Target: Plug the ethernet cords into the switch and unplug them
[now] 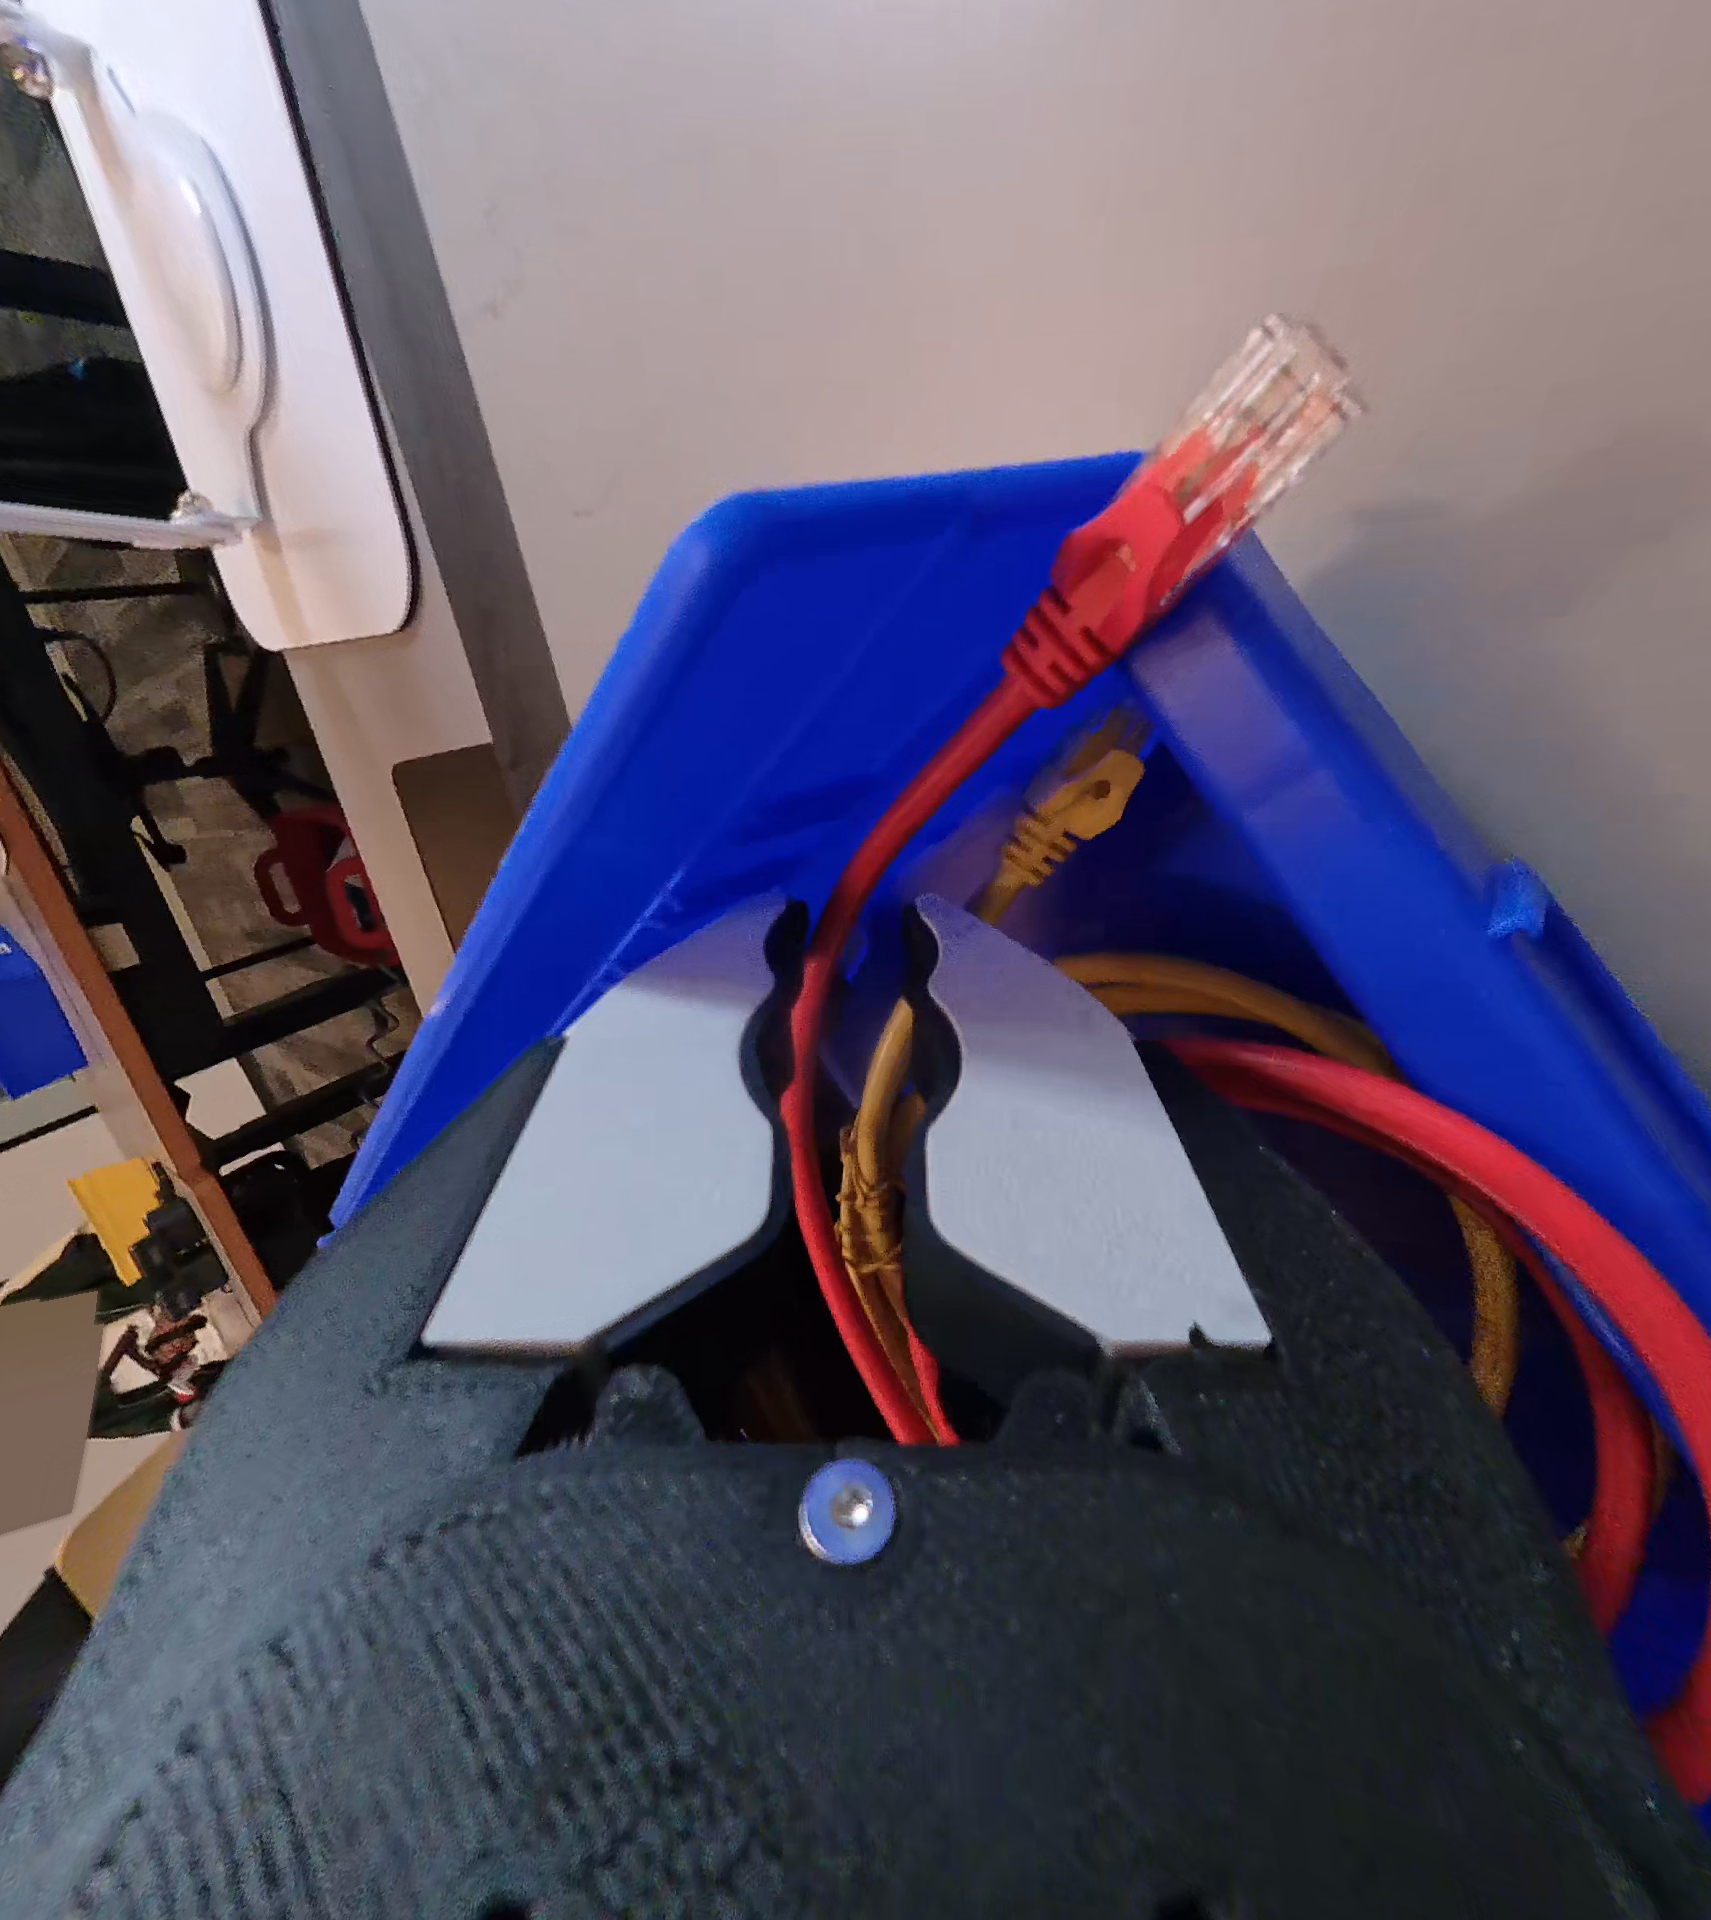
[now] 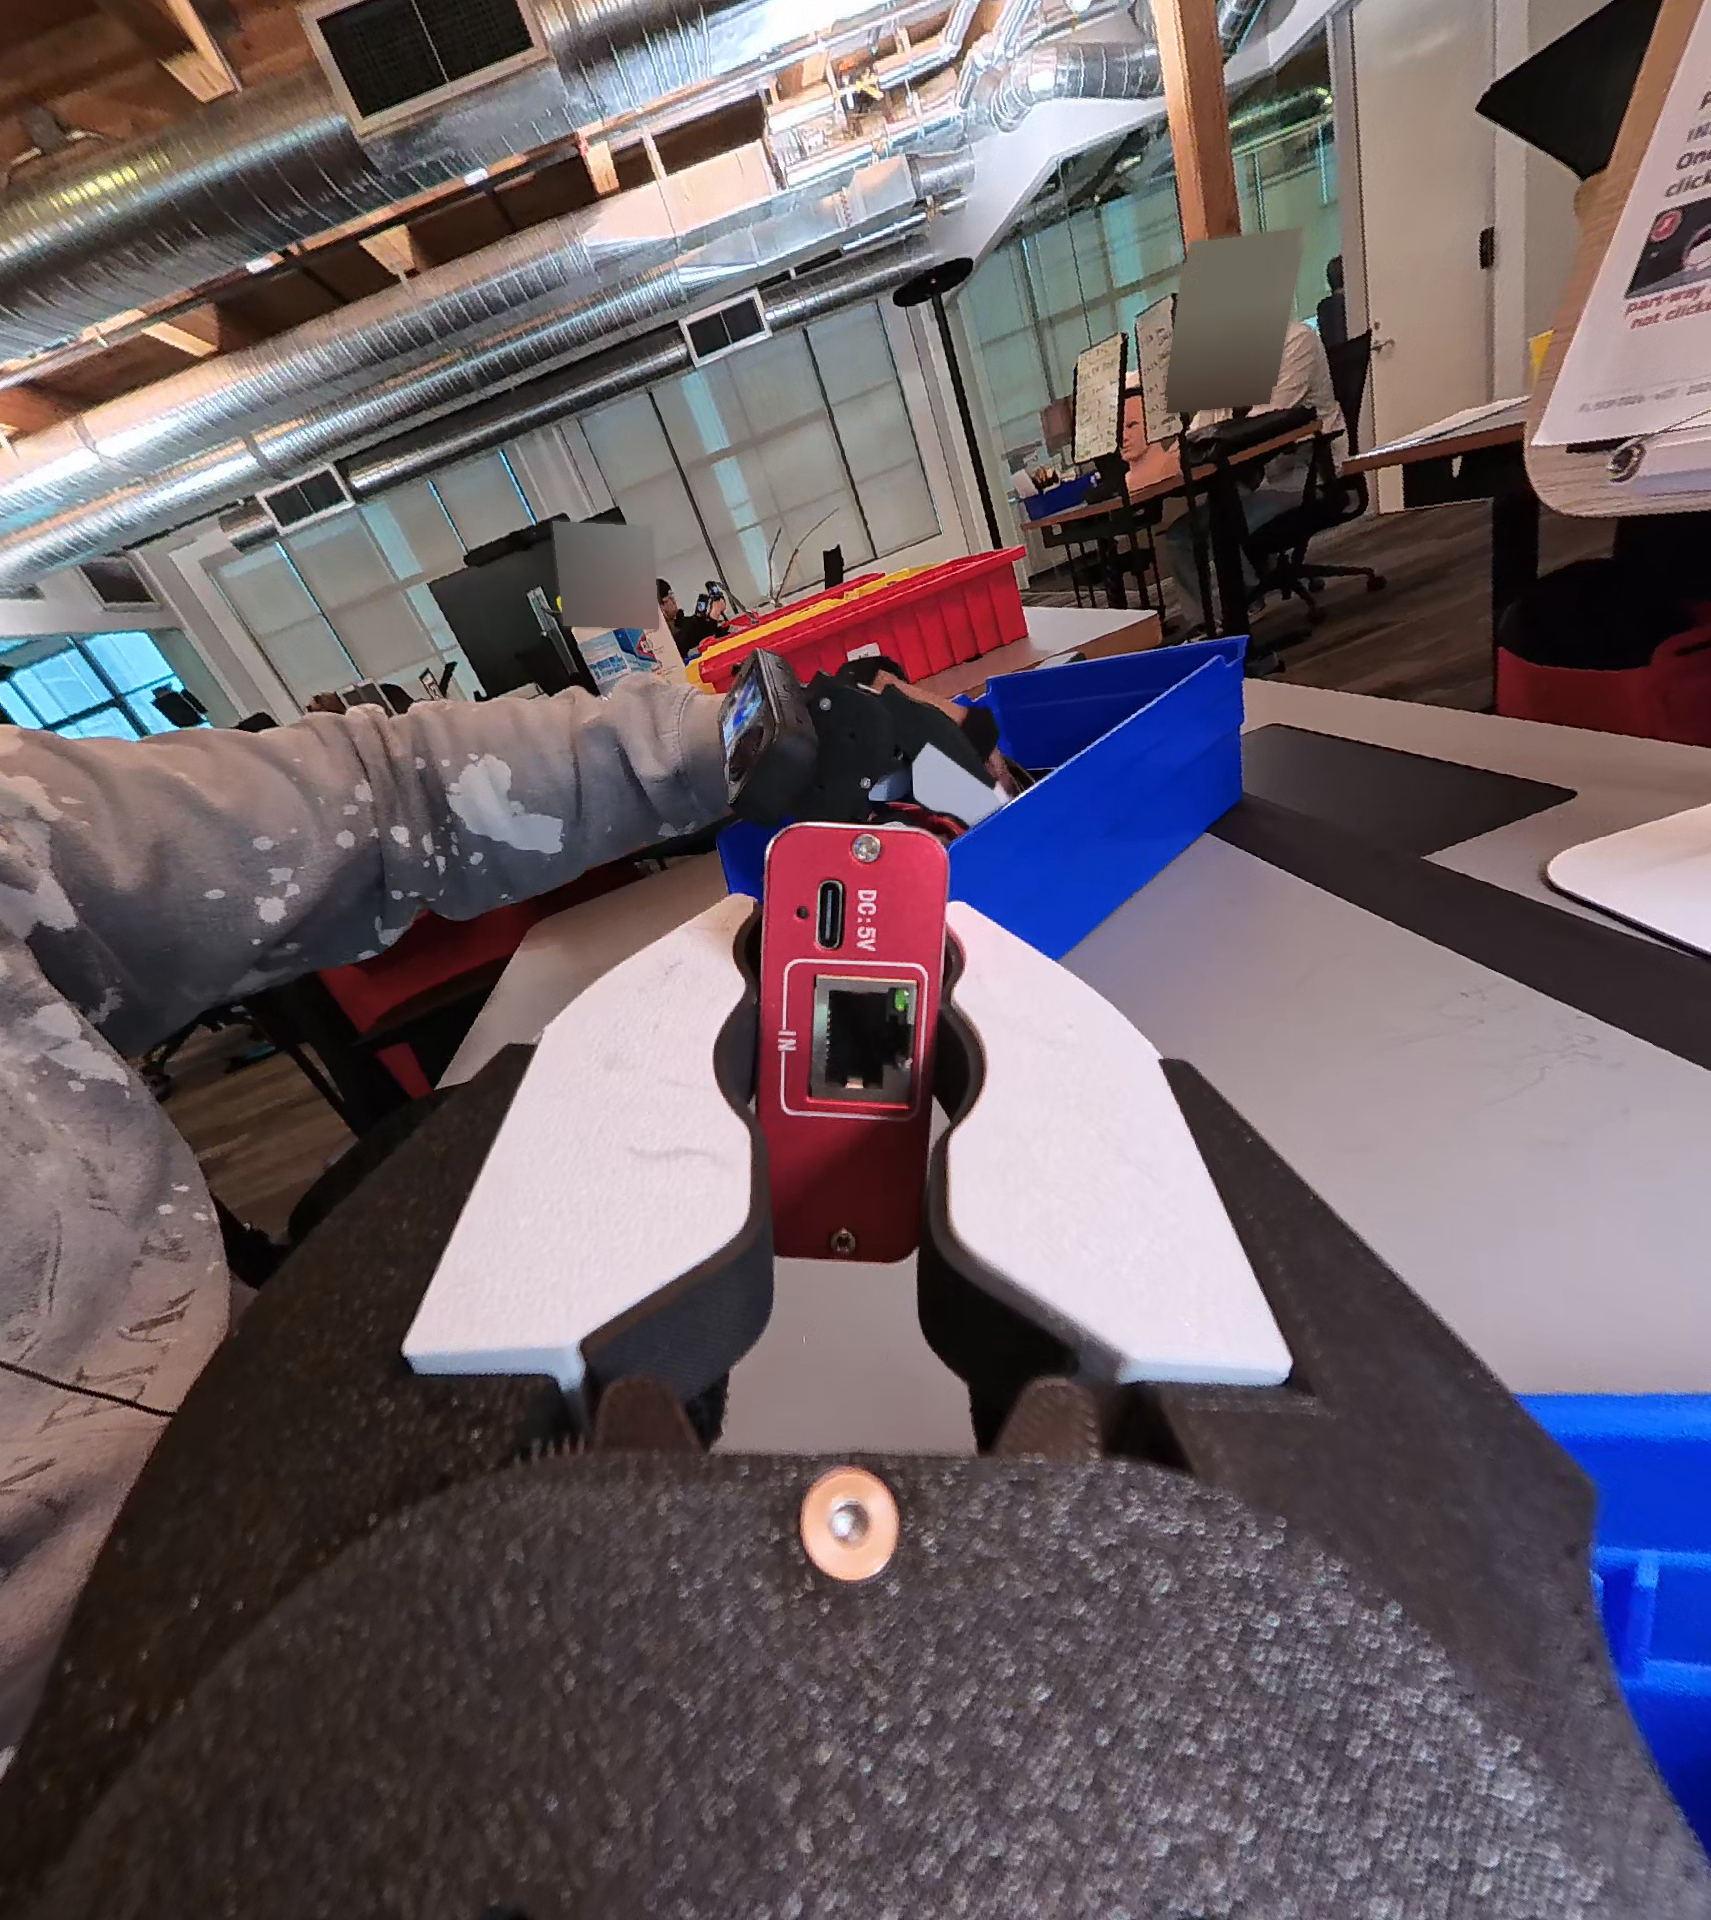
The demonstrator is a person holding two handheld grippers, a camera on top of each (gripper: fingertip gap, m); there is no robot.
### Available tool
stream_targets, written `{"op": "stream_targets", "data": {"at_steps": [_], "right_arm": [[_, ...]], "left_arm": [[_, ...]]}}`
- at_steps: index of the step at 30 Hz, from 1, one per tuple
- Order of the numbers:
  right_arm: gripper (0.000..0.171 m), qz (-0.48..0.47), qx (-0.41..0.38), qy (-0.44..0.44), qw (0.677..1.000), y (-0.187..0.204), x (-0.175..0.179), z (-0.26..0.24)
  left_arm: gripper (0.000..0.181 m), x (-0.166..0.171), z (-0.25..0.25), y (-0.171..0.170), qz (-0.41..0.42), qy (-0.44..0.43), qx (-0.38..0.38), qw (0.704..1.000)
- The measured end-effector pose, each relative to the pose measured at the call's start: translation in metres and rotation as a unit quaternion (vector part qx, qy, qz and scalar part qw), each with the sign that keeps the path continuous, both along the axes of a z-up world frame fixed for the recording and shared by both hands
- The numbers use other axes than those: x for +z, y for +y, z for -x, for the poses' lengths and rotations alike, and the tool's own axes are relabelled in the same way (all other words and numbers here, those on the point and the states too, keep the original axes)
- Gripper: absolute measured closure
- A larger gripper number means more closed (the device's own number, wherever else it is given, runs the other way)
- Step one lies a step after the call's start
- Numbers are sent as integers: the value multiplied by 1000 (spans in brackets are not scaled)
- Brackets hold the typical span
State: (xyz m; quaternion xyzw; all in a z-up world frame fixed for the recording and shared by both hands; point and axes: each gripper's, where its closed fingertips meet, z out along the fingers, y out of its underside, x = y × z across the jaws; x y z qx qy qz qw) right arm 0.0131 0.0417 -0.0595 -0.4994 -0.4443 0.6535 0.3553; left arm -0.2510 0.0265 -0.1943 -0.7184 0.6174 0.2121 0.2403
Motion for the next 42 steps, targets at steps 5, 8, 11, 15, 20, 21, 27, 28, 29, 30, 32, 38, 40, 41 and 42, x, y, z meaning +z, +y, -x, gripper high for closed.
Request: {"op": "stream_targets", "data": {"at_steps": [5, 8, 11, 15, 20, 21, 27, 28, 29, 30, 32, 38, 40, 41, 42], "right_arm": [[143, 3, 1, 6, 1000, 2, 3, -4], [143, 5, 6, 14, 1000, 1, 6, -6], [143, 5, 12, 23, 1000, -1, 11, -7], [143, -1, 17, 31, 999, -6, 17, -8], [143, -7, 25, 44, 999, -12, 27, -10], [143, -8, 29, 46, 998, -14, 29, -10], [143, -20, 82, 51, 995, -31, 29, -16], [143, -23, 94, 49, 994, -34, 27, -17], [143, -25, 102, 46, 993, -37, 26, -19], [143, -25, 110, 44, 993, -39, 24, -20], [143, -23, 123, 42, 991, -40, 23, -23], [143, -8, 130, 48, 990, -32, 19, -31], [143, -4, 127, 47, 991, -28, 17, -33], [143, -3, 124, 47, 991, -26, 17, -34], [143, -3, 121, 48, 992, -24, 17, -35]], "left_arm": [[172, 17, 1, -8, 21, -8, 8, 1000], [175, 50, 9, -11, 10, -27, 34, 999], [175, 91, 14, -15, -10, -57, 59, 997], [175, 156, 9, -22, -49, -125, 80, 988], [175, 204, -37, -43, -24, -281, 65, 957], [175, 200, -54, -50, 5, -311, 55, 949], [175, 85, -171, -95, 209, -389, 12, 897], [175, 63, -186, -99, 229, -394, 8, 890], [175, 44, -199, -99, 241, -399, 7, 885], [175, 27, -210, -98, 247, -405, 9, 880], [175, 4, -228, -94, 257, -417, 9, 872], [174, -21, -261, -76, 230, -432, 1, 872], [173, -23, -264, -72, 210, -423, -1, 881], [170, -23, -266, -71, 197, -418, -5, 887], [167, -22, -269, -70, 185, -414, -12, 891]]}}
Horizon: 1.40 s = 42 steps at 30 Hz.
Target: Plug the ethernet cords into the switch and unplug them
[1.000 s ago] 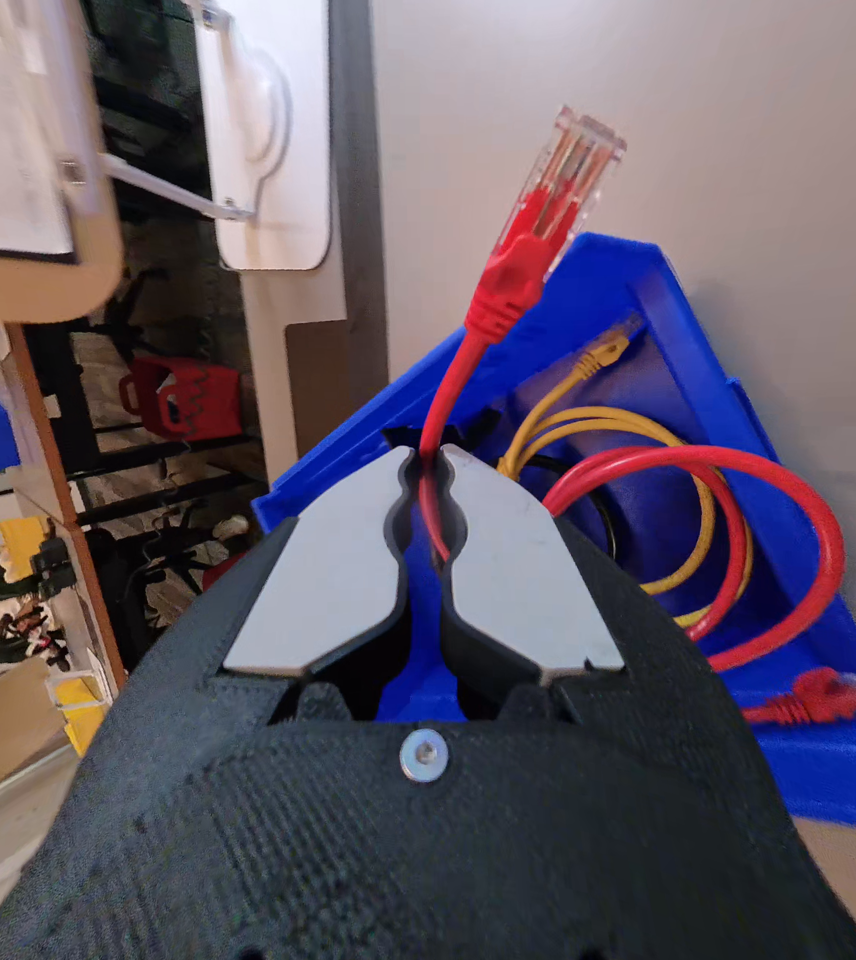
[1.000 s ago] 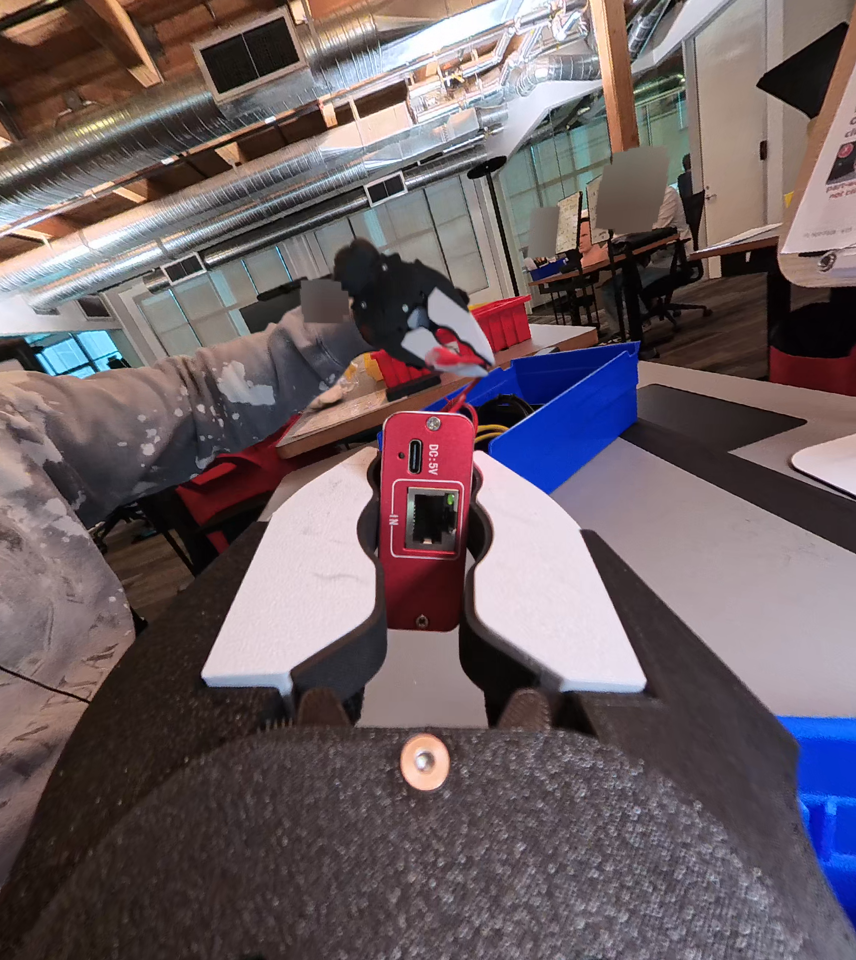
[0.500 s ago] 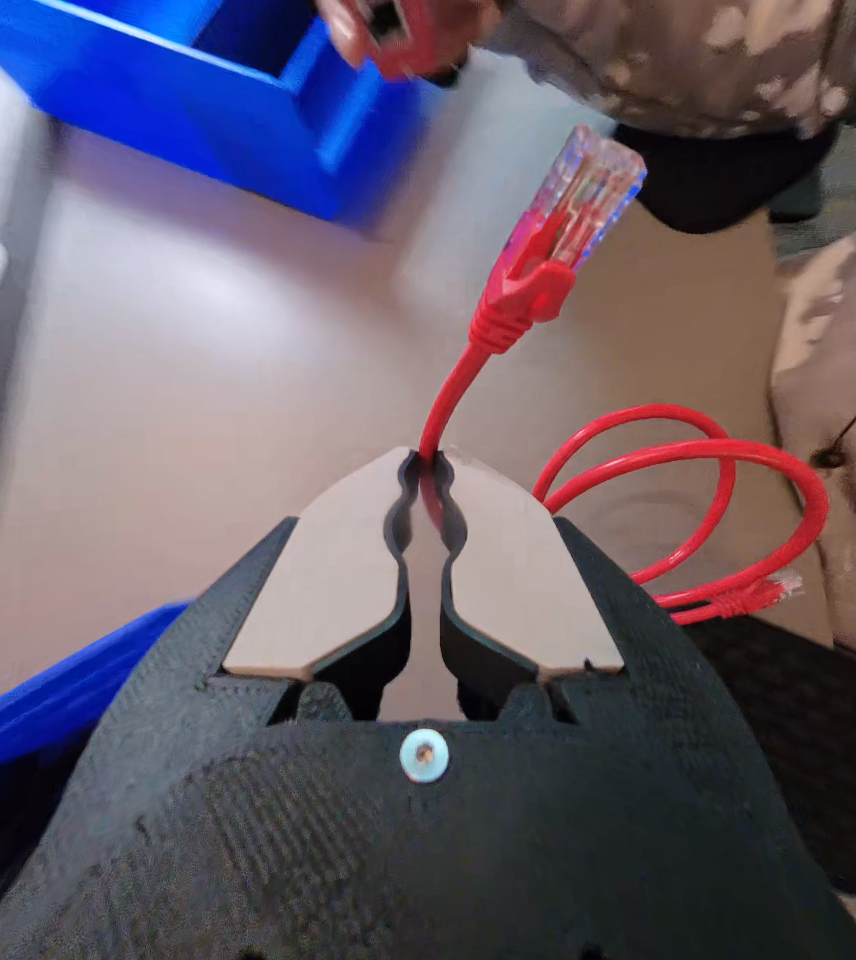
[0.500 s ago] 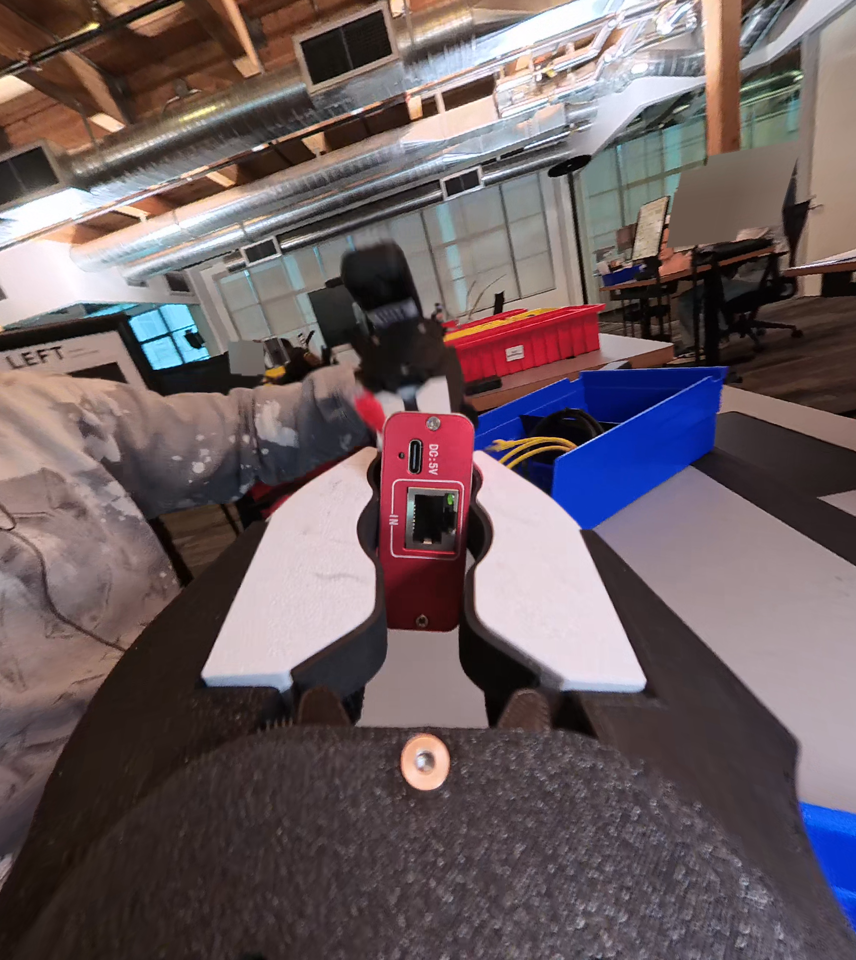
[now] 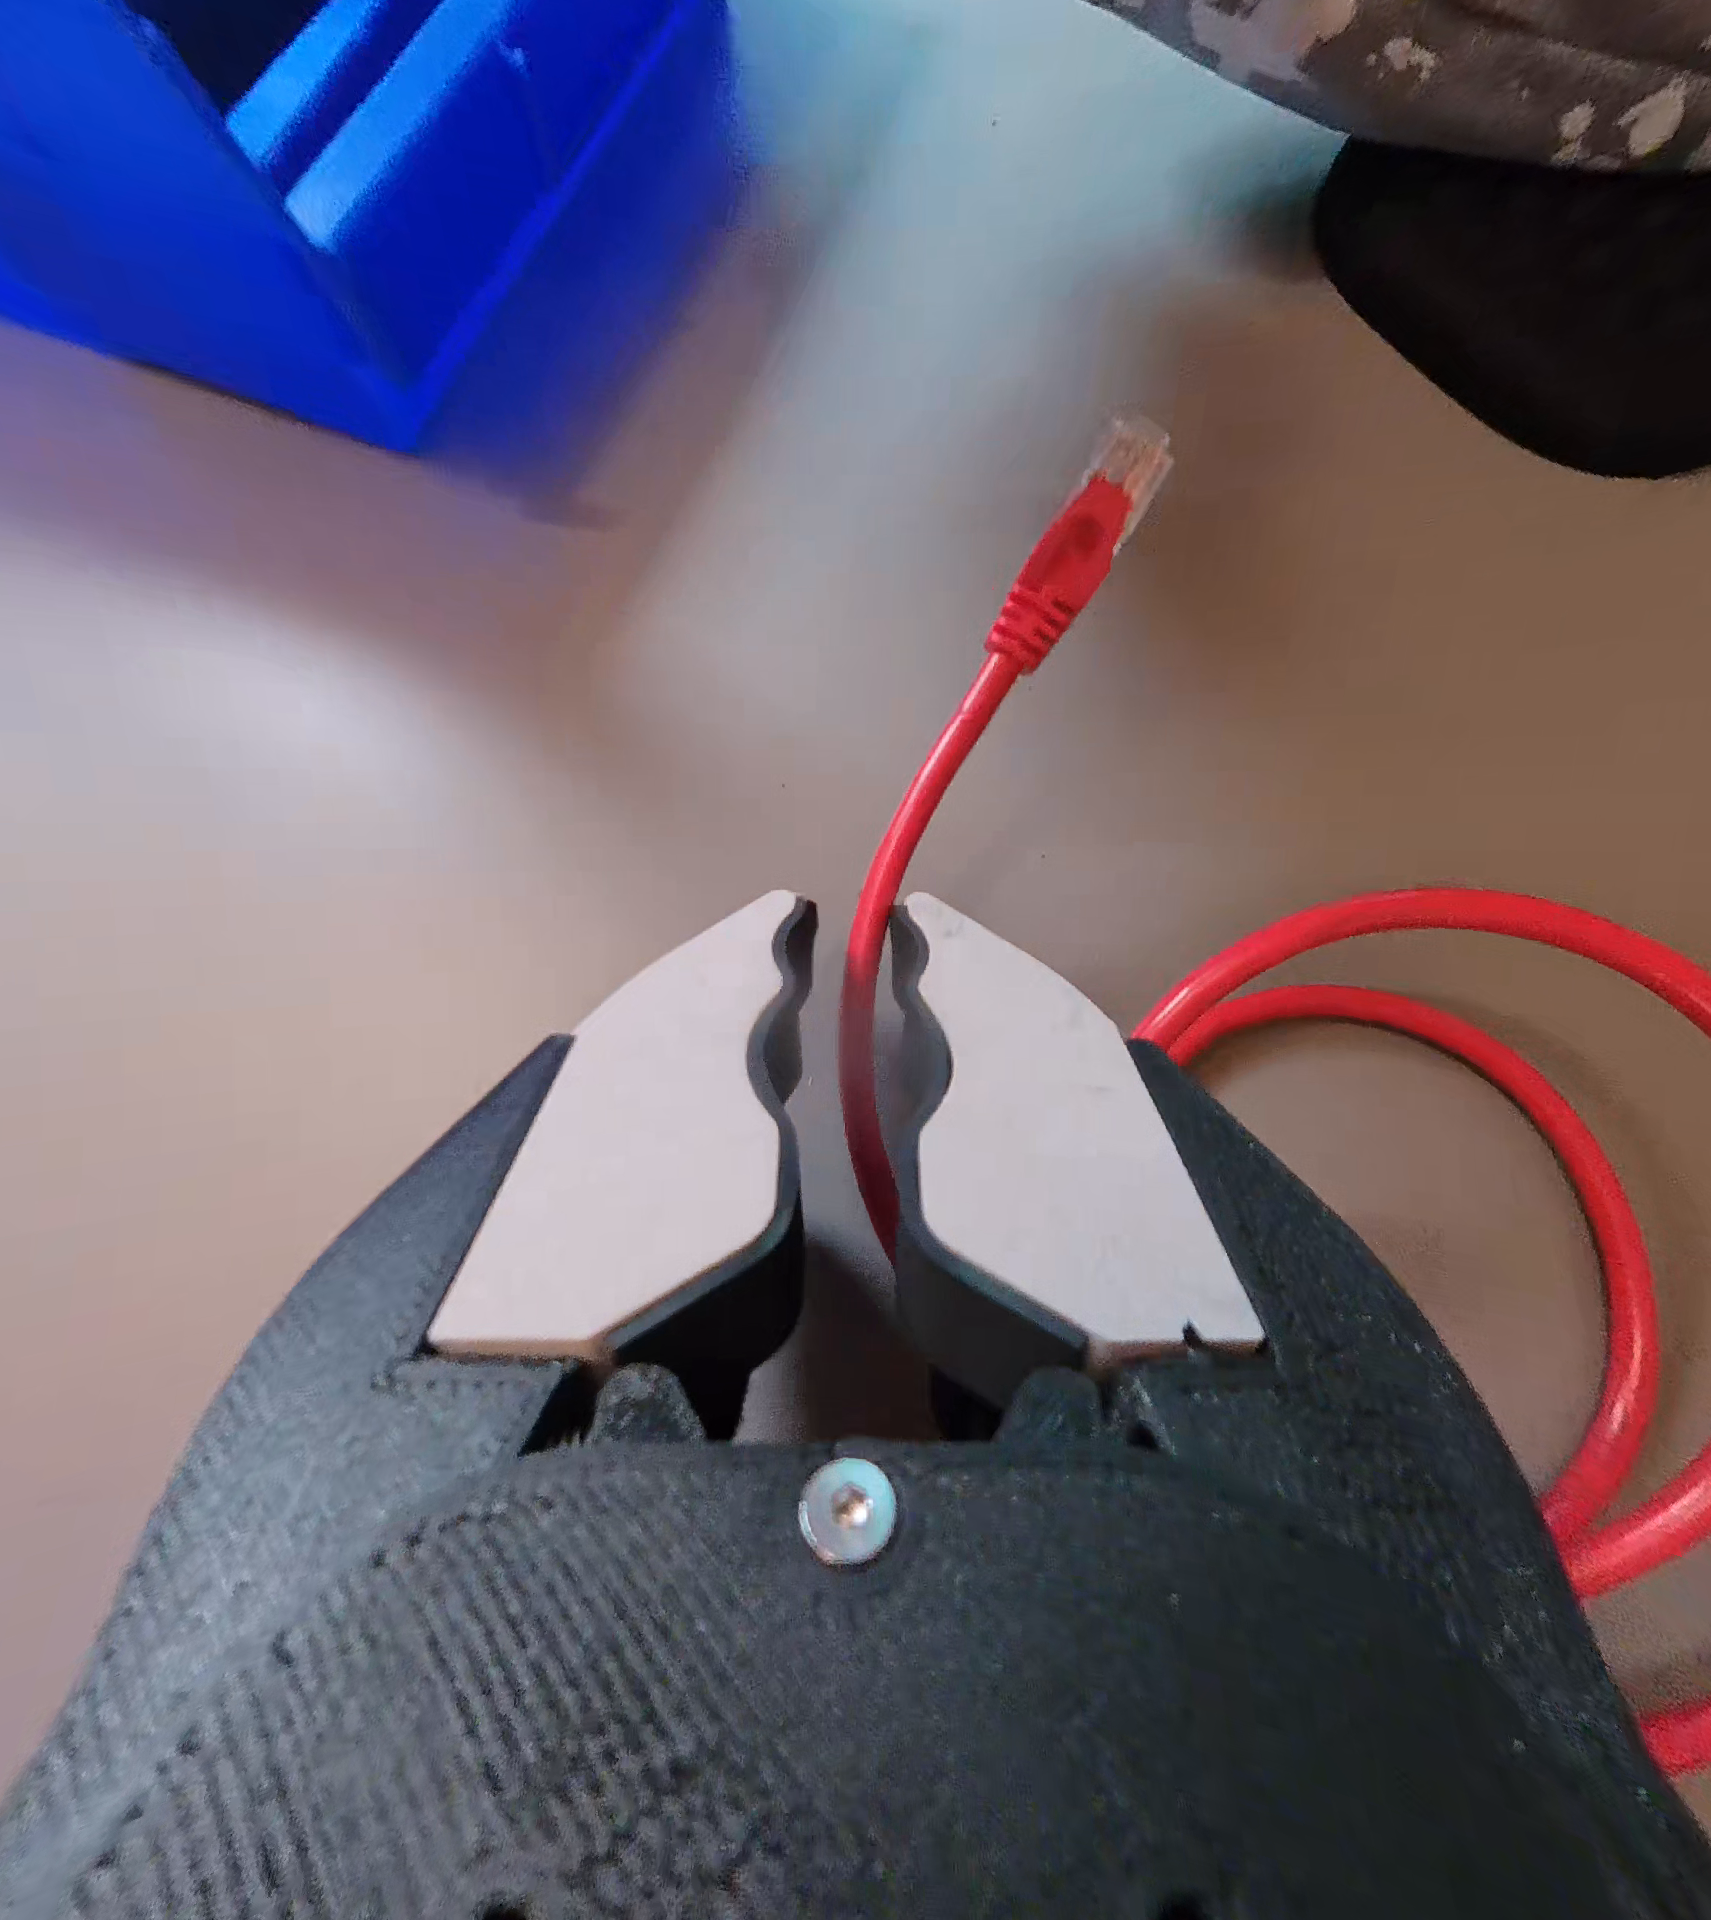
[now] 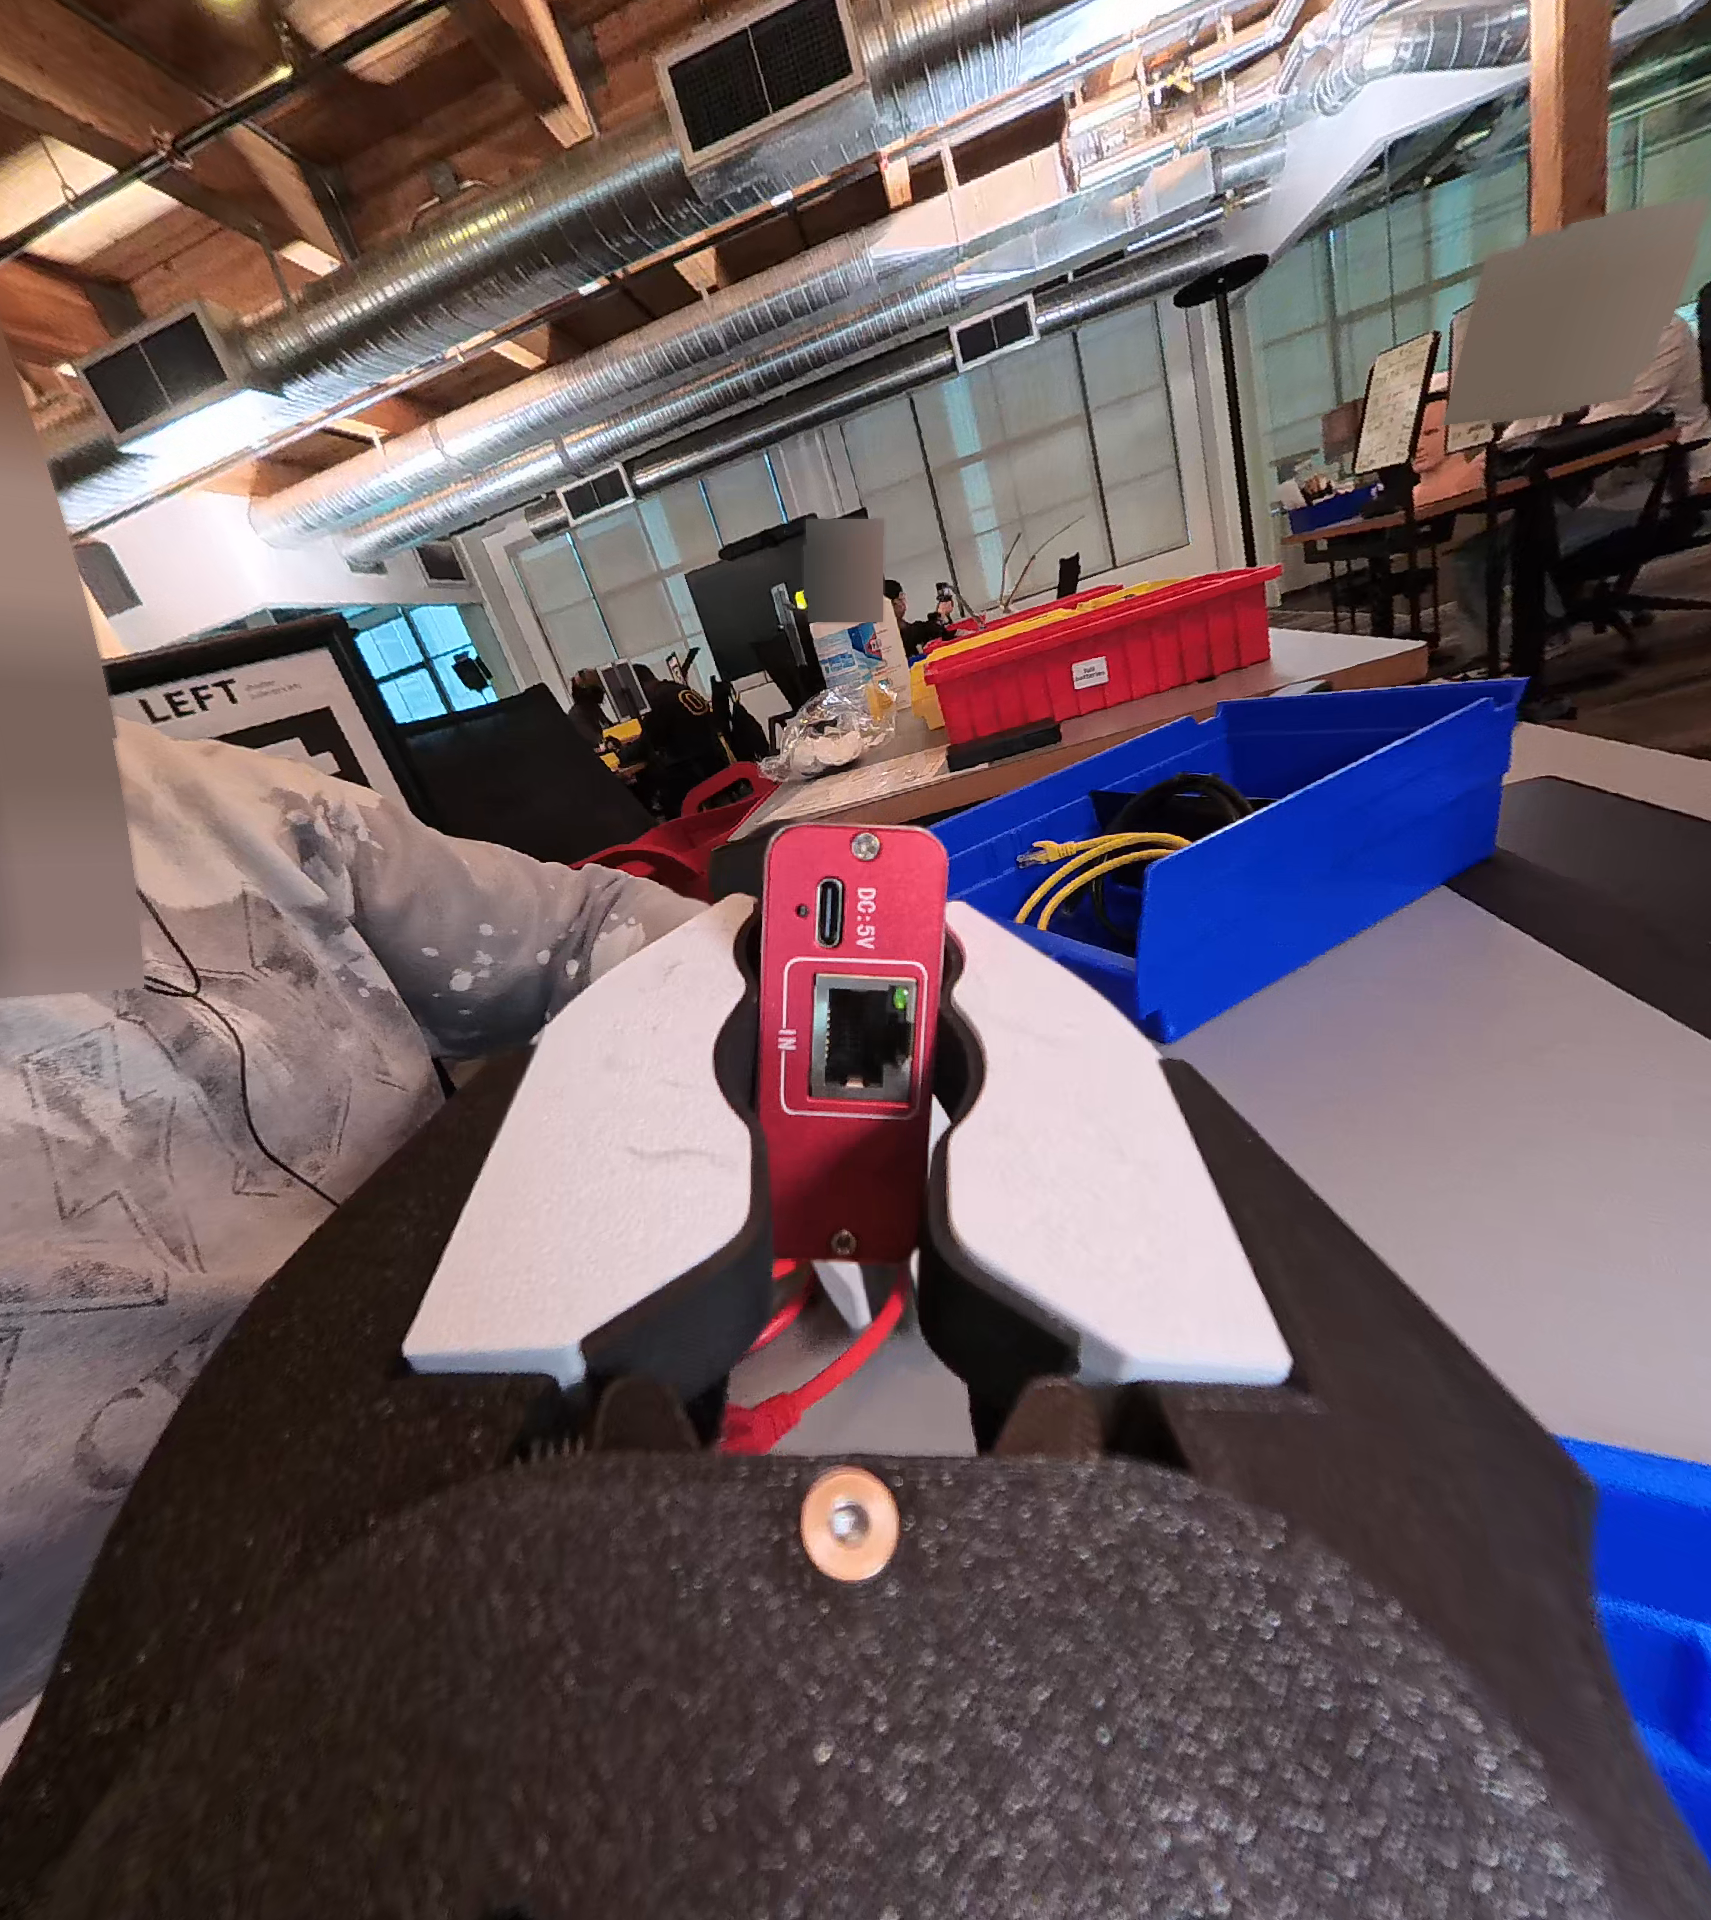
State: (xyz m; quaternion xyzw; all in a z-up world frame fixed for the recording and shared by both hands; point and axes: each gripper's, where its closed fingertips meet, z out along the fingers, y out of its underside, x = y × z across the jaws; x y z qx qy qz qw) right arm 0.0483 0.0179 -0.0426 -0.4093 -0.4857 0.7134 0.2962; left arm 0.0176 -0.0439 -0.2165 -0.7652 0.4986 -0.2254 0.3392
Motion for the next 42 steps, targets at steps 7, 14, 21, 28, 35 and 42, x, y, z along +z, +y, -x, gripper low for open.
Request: {"op": "stream_targets", "data": {"at_steps": [7, 14, 21, 28, 35, 42], "right_arm": [[143, 11, -12, 11, 1000, 8, 3, -4], [143, 0, -18, 19, 1000, 7, 11, -9], [143, -5, -29, 29, 999, 12, 18, -18], [143, -10, -33, 26, 999, 11, 19, -17], [143, -9, -40, 24, 999, 14, 19, -17], [143, -4, -47, 33, 998, 20, 22, -24]], "left_arm": [[155, 16, -30, -14, -91, 12, -90, 992], [155, 0, -48, -13, -126, 78, -152, 977], [170, -10, -56, -11, -113, 79, -153, 979], [158, 0, -54, -11, -30, 51, -147, 987], [157, -10, -54, -7, -23, 115, -169, 979], [169, -15, -58, -7, -38, 108, -149, 982]]}}
